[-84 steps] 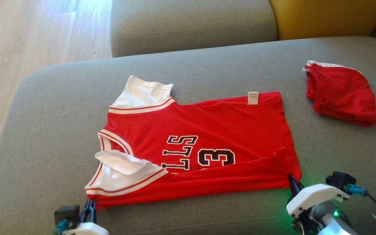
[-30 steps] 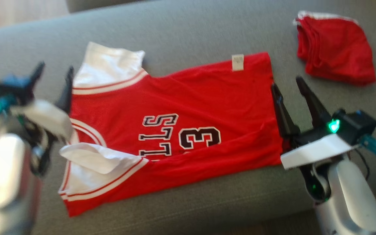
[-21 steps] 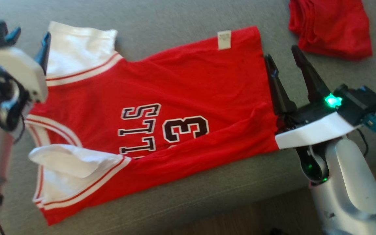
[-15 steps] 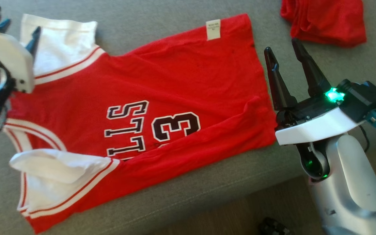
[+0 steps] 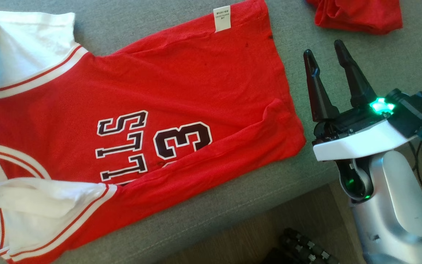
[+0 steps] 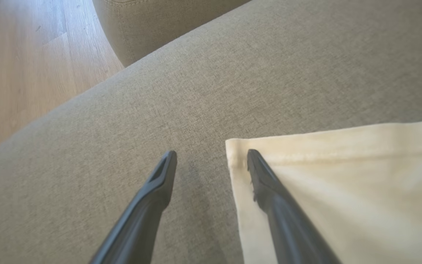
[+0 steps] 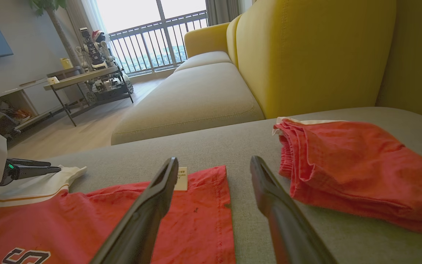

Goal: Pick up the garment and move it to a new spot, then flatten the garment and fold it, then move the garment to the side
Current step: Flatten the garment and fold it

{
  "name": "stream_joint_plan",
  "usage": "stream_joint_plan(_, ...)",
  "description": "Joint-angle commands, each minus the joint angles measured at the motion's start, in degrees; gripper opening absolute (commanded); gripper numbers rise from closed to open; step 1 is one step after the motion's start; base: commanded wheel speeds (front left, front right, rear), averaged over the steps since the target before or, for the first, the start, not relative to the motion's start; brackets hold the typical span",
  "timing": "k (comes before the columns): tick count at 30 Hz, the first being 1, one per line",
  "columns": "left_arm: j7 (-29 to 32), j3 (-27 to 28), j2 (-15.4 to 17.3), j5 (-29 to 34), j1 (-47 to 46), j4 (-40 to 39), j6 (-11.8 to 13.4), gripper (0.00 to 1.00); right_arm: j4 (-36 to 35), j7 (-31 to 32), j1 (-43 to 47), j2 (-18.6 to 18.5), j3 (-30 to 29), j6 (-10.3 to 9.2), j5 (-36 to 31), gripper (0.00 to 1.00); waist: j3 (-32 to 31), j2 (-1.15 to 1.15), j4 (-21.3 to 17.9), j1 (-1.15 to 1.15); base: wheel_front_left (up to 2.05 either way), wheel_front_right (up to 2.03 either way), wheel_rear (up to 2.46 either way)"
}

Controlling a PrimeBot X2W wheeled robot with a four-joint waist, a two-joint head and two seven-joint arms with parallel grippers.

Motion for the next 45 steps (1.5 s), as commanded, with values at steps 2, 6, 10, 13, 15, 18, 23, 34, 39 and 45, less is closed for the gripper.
stream_joint_plan(2,0.0,0.4,1.9,-0.7,-3.7,1.4,0.1,0.89,-1.3,-0.7,-0.7,0.0,0.9,-0.02,0.0,1.0,0.1,0.0,-0.2,0.0,0.0,0.0,0.0)
stream_joint_plan(6,0.5,-3.3,0.9,-3.5,-3.7,1.4,0.1,0.0,-0.8,-0.8,-0.8,0.0,0.2,-0.02,-0.3,1.0,-0.4,0.0,0.3,0.0,0.0,0.0,0.0)
stream_joint_plan(10,1.0,-5.8,0.9,-6.3,-3.6,0.7,0.1,0.0,-0.4,-0.7,-1.0,0.0,-0.3,-0.02,-0.8,1.0,-0.9,0.0,0.9,0.0,0.0,0.0,0.0)
stream_joint_plan(13,-0.7,-7.0,1.3,-8.0,-4.0,0.3,0.1,0.0,-0.1,-0.6,-1.3,0.0,-0.6,-0.02,-1.0,1.0,-1.5,0.0,1.7,0.0,0.0,0.0,0.0)
stream_joint_plan(15,-2.8,-7.3,1.1,-8.7,-4.3,0.0,0.1,0.0,0.1,-0.5,-1.5,0.0,-0.6,-0.02,-1.2,1.0,-2.3,0.0,2.5,0.0,0.0,0.0,0.0)
stream_joint_plan(18,-6.8,-8.0,0.7,-8.9,-4.3,-0.7,0.1,0.0,0.8,0.1,-1.9,0.0,-0.6,-0.02,-2.1,1.0,-3.7,0.0,4.3,0.0,0.0,0.0,0.0)
stream_joint_plan(23,-13.8,-8.5,-0.6,-8.4,-3.1,-3.2,0.3,0.0,3.2,3.2,-3.6,0.0,-1.8,-0.02,-4.5,1.0,-6.4,0.0,8.1,0.0,0.0,0.0,0.0)
stream_joint_plan(34,-20.4,-9.5,-3.9,-10.1,6.5,-14.9,3.0,0.0,15.4,13.9,-14.5,0.0,-4.2,-0.02,-10.2,1.0,-10.5,0.0,16.4,0.0,0.0,0.0,0.0)
stream_joint_plan(39,-21.8,-9.5,-4.6,-10.5,10.4,-20.9,5.9,0.0,25.1,17.3,-19.0,-0.1,-9.1,-0.02,-15.9,1.0,-11.4,0.0,19.1,0.0,0.0,0.0,0.0)
stream_joint_plan(45,-21.8,-9.8,-5.1,-10.9,13.9,-26.5,8.4,0.0,34.7,18.8,-22.4,-0.7,-16.6,-0.02,-21.7,1.0,-11.8,0.0,21.3,0.0,0.0,0.0,0.0)
